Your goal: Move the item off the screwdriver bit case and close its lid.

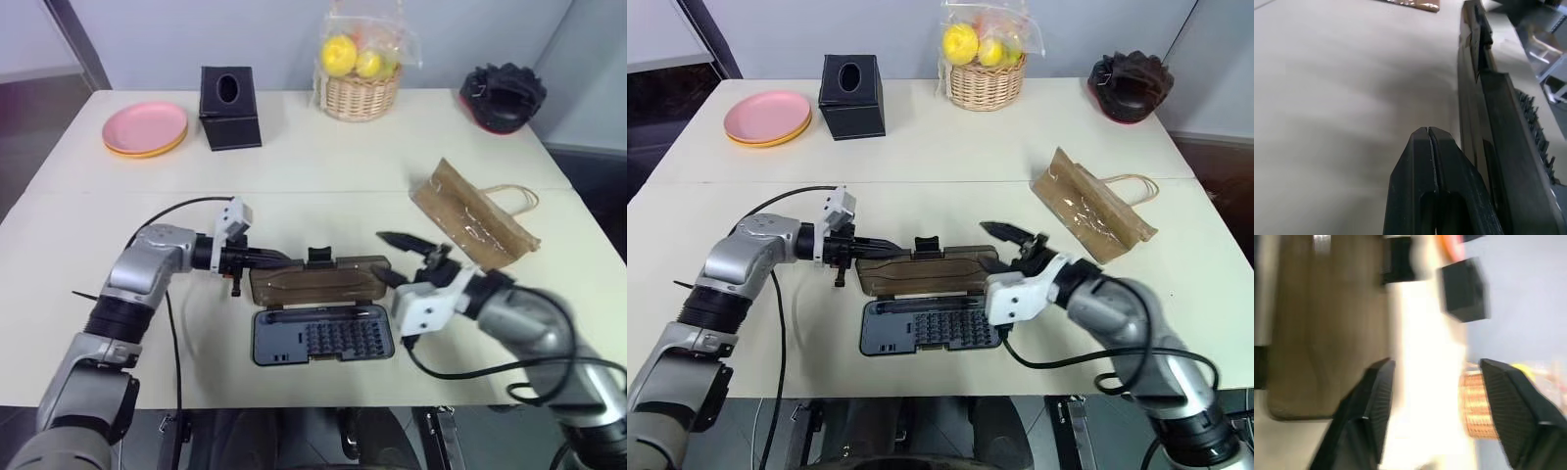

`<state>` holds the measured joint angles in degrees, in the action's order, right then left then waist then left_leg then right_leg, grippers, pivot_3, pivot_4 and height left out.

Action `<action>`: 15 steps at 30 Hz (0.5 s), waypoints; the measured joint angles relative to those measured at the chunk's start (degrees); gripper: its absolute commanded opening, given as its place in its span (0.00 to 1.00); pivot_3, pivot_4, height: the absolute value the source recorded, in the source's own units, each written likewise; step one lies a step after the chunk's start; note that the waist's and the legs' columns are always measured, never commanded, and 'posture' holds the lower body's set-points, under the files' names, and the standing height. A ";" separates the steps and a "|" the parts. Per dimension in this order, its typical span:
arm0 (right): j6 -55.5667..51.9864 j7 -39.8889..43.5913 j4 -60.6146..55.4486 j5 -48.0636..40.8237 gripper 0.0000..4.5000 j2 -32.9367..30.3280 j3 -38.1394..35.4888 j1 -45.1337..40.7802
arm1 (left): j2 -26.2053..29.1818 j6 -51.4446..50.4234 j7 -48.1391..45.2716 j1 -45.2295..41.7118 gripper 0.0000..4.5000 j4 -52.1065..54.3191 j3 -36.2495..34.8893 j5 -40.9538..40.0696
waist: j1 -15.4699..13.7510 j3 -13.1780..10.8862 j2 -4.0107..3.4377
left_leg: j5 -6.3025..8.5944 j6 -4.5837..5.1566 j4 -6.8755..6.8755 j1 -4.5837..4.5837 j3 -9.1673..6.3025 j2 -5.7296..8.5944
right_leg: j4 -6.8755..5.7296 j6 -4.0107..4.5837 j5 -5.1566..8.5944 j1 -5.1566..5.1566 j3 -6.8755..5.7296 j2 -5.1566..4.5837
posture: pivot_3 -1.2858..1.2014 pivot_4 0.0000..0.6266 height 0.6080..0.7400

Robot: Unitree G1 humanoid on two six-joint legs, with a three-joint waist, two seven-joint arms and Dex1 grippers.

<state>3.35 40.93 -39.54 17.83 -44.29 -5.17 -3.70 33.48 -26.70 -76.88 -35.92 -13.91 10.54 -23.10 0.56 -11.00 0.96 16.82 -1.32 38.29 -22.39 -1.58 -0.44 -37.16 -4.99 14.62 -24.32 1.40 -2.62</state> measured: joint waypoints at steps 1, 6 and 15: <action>-2.19 1.48 -2.32 -3.69 0.63 0.03 -2.78 2.10 | -0.29 0.00 -0.29 0.00 0.00 0.23 0.14 0.02 | -0.15 0.01 0.02 | 0.00 0.00 0.00 0.00 -0.01 0.00 | 0.02 0.01 0.00 0.06 -0.07 0.00 | 0.52 0.24 1.00; -13.19 10.19 -10.08 -21.69 0.57 0.61 -14.97 19.89 | -1.28 -0.32 -1.39 -0.69 0.00 0.82 0.71 0.06 | -0.96 0.02 0.02 | 0.00 0.01 0.05 0.06 -0.01 0.00 | 0.00 0.00 0.00 0.15 -0.04 -0.01 | 0.52 0.24 1.00; -17.61 13.99 -15.85 -30.65 0.01 2.50 -19.19 35.17 | 2.13 -5.11 -9.18 0.55 0.00 14.24 4.66 -2.43 | -0.44 0.03 0.01 | 0.01 0.01 -0.06 0.89 0.04 -0.04 | 0.09 0.03 0.05 0.93 -0.01 0.05 | 0.52 0.24 1.00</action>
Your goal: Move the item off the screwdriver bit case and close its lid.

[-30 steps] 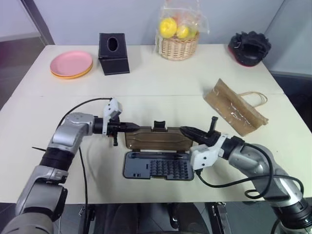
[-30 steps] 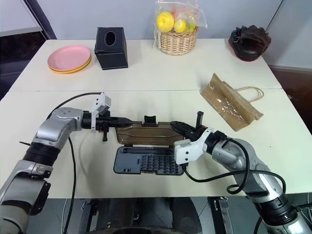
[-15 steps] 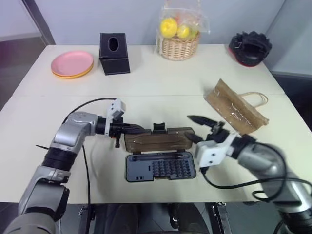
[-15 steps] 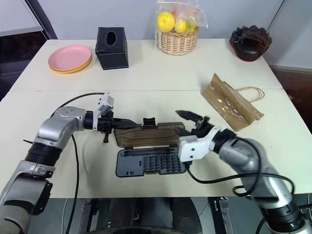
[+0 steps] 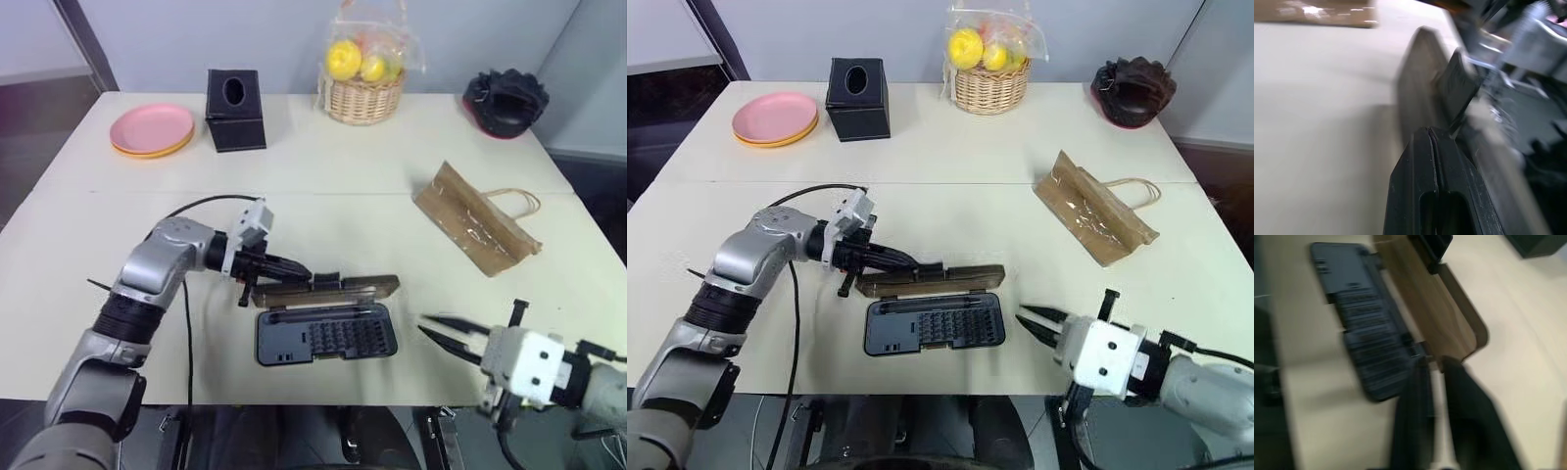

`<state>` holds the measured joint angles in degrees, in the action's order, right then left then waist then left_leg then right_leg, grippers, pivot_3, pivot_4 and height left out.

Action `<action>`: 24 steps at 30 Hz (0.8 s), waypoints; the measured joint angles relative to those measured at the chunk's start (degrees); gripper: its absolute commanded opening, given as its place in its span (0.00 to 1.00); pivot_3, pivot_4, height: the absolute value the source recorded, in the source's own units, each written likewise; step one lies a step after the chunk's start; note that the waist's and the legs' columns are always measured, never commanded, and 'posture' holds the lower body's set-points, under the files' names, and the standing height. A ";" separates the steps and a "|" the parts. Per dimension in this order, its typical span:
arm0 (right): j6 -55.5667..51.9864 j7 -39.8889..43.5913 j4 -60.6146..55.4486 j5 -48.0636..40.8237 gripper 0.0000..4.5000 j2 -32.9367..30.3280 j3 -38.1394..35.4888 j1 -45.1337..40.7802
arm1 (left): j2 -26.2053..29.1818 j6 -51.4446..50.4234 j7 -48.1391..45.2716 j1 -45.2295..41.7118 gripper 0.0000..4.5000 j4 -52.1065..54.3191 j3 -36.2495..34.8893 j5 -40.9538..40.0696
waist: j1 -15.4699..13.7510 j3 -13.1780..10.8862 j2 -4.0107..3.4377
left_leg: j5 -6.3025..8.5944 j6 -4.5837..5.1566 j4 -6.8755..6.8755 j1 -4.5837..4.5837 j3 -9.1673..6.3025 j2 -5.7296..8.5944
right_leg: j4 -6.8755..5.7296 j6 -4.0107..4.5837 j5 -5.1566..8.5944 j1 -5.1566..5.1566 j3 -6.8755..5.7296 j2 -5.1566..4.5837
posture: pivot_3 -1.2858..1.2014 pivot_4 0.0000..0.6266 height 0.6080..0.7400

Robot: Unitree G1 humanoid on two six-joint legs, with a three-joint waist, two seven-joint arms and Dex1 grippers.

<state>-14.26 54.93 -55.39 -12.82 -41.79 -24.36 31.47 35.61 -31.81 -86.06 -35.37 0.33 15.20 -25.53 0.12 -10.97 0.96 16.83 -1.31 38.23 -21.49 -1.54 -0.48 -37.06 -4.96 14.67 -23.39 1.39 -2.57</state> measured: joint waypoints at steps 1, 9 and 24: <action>0.07 0.29 -0.23 -0.03 0.01 -0.03 0.75 0.69 | 0.96 0.34 -1.02 0.84 0.00 1.38 0.80 0.11 | 0.21 0.01 -0.01 | 0.00 0.00 -0.01 0.08 0.00 0.00 | 0.00 0.16 0.11 0.06 0.00 0.00 | 0.52 0.24 1.00; -1.72 -0.19 -1.40 -0.33 0.01 -1.74 12.61 -2.01 | -2.47 11.68 4.91 -0.36 0.00 -10.10 3.13 8.28 | 0.38 0.01 0.10 | -0.01 0.00 0.21 0.04 -0.04 -0.02 | -0.02 0.21 0.14 0.11 -0.06 0.04 | 0.52 0.24 1.00; -4.51 -3.08 19.76 10.11 0.01 3.11 46.90 -27.28 | -10.14 20.19 2.15 -7.40 0.00 -25.67 7.12 15.51 | 0.40 0.04 0.15 | 0.02 0.04 0.24 -0.08 -0.04 0.04 | -0.03 -0.04 0.04 0.04 -0.05 -0.03 | 0.52 0.24 1.00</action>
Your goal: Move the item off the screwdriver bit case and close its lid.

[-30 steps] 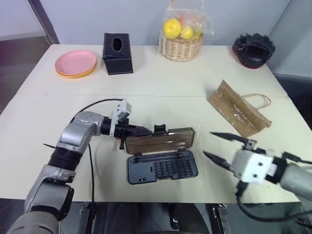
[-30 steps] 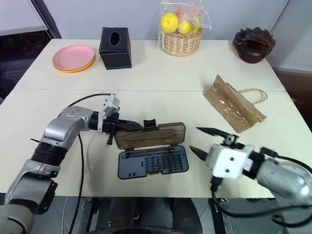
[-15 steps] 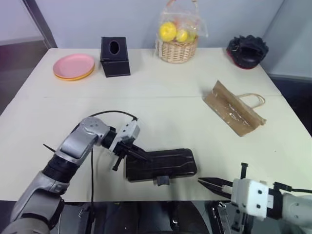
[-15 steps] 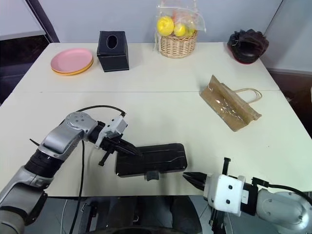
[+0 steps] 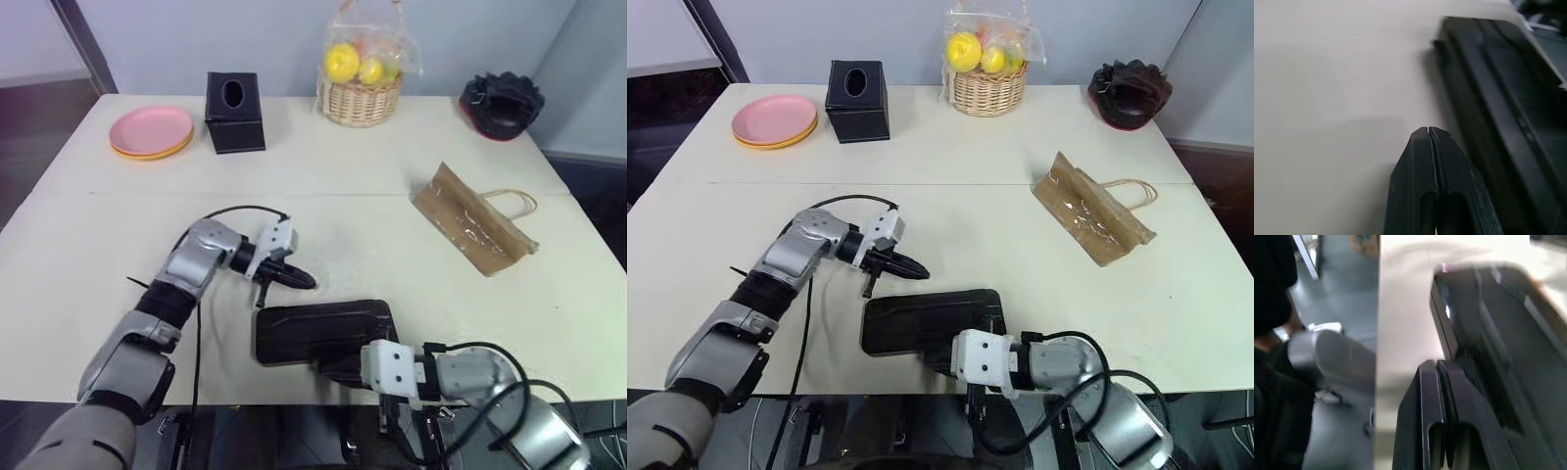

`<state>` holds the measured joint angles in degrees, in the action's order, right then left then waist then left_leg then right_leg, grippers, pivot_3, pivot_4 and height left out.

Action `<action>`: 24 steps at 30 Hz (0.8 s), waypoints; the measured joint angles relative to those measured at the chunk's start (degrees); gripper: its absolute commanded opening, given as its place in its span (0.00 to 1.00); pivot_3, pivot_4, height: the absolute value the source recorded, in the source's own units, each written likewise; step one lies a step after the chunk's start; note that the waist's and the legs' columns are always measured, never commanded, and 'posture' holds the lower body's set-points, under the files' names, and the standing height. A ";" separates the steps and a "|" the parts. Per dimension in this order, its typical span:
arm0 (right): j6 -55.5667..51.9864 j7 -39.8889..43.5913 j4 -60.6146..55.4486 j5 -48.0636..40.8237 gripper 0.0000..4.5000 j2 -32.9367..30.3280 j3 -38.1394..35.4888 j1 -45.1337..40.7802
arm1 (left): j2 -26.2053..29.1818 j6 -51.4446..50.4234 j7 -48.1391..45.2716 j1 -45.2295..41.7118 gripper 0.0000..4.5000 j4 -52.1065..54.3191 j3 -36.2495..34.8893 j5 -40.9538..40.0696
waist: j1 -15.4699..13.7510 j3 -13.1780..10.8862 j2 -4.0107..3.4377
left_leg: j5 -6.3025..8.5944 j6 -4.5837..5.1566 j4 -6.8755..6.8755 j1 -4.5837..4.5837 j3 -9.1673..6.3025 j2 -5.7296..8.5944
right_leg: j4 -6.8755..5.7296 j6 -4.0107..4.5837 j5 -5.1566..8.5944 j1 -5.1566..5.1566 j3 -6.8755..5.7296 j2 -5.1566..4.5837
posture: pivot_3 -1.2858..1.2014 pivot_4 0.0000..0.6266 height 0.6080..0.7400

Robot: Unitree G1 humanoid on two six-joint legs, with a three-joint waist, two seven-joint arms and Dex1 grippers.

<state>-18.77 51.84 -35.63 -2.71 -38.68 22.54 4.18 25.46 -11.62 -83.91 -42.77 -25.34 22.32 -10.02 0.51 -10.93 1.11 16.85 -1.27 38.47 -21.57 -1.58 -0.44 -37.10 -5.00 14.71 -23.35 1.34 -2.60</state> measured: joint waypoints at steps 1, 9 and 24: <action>0.48 -0.48 0.71 1.07 0.01 -0.09 0.49 -0.15 | -0.31 0.00 -0.16 0.30 0.00 0.56 0.51 0.28 | 0.05 0.00 0.00 | 0.00 0.00 0.00 0.00 0.00 0.00 | 0.00 0.00 0.00 0.00 0.00 0.01 | 0.52 0.24 1.00; 11.00 -6.61 4.52 13.67 0.01 -1.42 3.50 -0.46 | -1.94 -0.93 0.36 1.08 0.00 3.19 0.68 0.79 | 0.20 0.00 0.00 | 0.00 0.00 0.00 0.07 0.02 -0.01 | -0.03 0.00 0.00 0.02 0.01 0.05 | 0.52 0.24 1.00; -0.24 -5.32 0.31 5.62 0.19 0.78 -4.97 1.62 | -6.58 5.33 6.72 -0.89 0.06 -6.67 -1.74 4.79 | -0.30 0.00 -0.01 | 0.00 0.01 0.22 -0.02 -0.13 0.03 | -0.03 -0.01 -0.02 0.12 -0.04 -0.02 | 0.52 0.24 1.00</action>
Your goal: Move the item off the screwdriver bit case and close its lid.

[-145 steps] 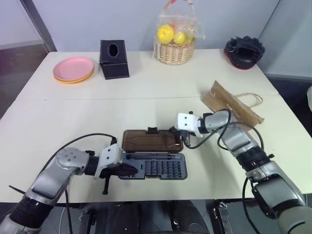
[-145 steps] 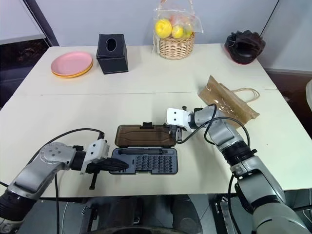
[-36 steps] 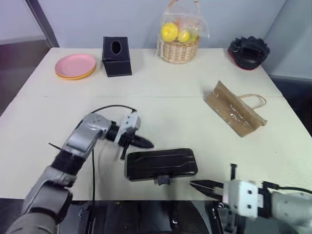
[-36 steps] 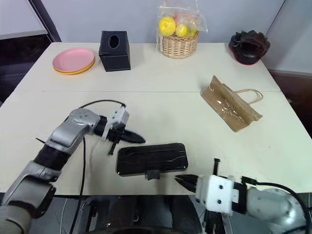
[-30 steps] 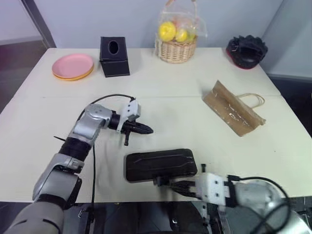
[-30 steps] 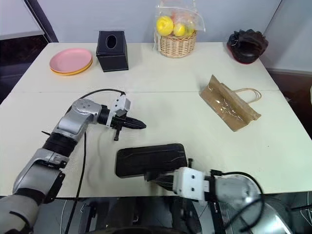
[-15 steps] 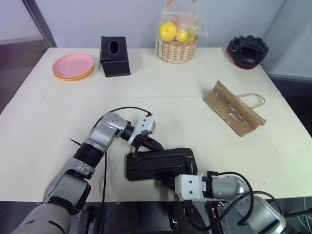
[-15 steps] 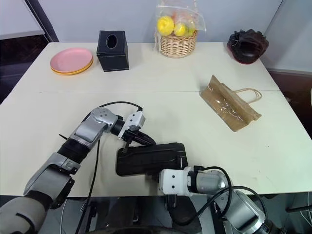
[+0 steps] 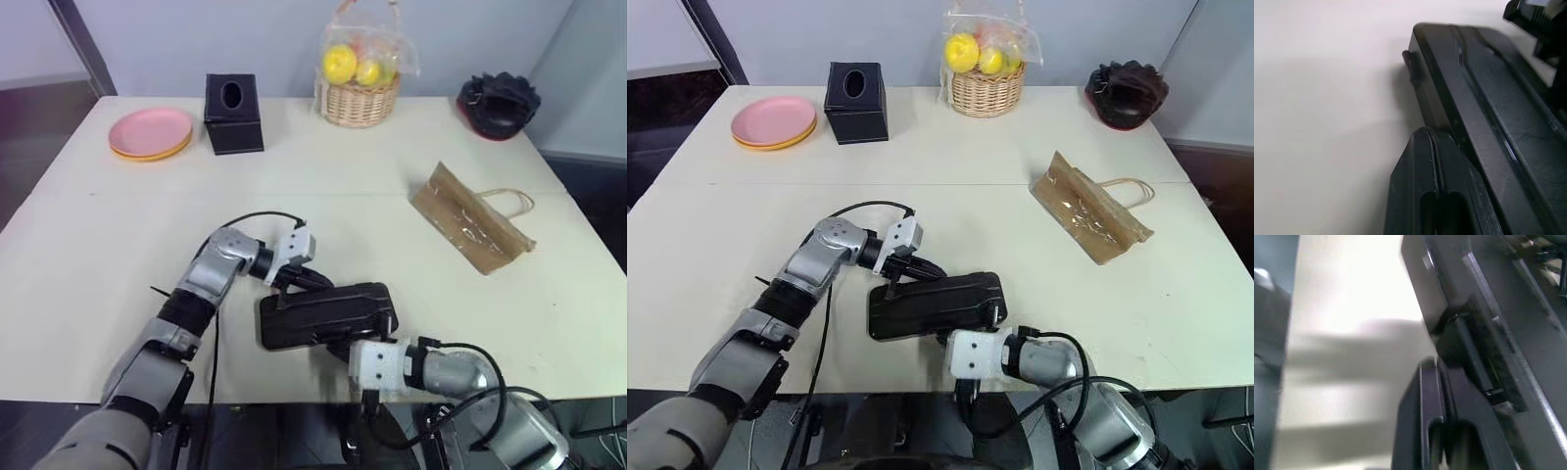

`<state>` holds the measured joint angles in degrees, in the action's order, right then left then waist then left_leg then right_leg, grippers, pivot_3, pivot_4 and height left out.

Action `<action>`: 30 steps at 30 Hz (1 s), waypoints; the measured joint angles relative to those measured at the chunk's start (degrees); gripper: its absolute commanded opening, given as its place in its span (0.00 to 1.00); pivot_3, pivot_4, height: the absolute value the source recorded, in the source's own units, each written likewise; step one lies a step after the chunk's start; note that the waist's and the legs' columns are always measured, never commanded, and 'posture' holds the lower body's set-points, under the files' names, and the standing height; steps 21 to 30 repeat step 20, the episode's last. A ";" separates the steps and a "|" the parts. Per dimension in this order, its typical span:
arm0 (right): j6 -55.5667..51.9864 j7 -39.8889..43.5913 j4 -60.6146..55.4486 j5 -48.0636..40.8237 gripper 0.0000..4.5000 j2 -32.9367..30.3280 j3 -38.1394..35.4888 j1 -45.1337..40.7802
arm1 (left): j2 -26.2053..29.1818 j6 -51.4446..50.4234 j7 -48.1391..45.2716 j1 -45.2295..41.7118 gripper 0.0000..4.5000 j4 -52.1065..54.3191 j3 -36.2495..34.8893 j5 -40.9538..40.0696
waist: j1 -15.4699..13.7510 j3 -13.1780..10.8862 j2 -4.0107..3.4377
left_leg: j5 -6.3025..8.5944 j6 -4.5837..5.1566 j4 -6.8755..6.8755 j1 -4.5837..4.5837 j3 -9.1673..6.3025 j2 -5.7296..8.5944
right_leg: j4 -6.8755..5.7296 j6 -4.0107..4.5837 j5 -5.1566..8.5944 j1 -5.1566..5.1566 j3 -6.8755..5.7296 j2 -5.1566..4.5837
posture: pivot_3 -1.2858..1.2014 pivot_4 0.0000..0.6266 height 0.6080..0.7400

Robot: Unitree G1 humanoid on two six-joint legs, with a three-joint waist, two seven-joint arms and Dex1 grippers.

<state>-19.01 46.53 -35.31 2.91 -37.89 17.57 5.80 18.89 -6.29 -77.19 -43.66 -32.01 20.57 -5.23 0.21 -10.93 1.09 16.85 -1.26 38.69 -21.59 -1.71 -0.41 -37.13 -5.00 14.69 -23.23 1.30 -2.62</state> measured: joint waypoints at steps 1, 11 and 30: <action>-3.56 1.84 -2.55 -5.04 0.30 -1.16 -4.46 0.65 | 0.31 1.74 0.31 -1.87 0.12 -3.08 -0.02 0.52 | -0.08 -0.01 0.02 | 0.04 0.07 0.14 -0.06 -0.02 -0.02 | -0.01 -0.01 0.00 0.01 -0.01 0.02 | 0.52 0.24 1.00; -23.40 17.63 -7.75 -40.23 0.99 -16.27 -41.26 4.90 | 29.95 -8.78 -13.04 2.52 0.74 14.12 -13.81 -10.50 | 0.73 -0.12 -0.11 | 0.18 0.30 -0.19 0.08 0.06 -0.42 | 0.02 0.01 0.00 -0.09 0.07 0.05 | 0.52 0.24 1.00; -28.18 32.12 8.10 -47.77 0.99 -27.69 -57.87 5.34 | 45.68 -34.89 -9.42 34.37 0.74 51.01 -42.31 -31.16 | -0.53 -0.16 -0.19 | 0.18 0.29 -0.47 0.19 0.18 -0.40 | 0.40 0.15 0.17 -0.01 0.08 -0.07 | 0.52 0.24 1.00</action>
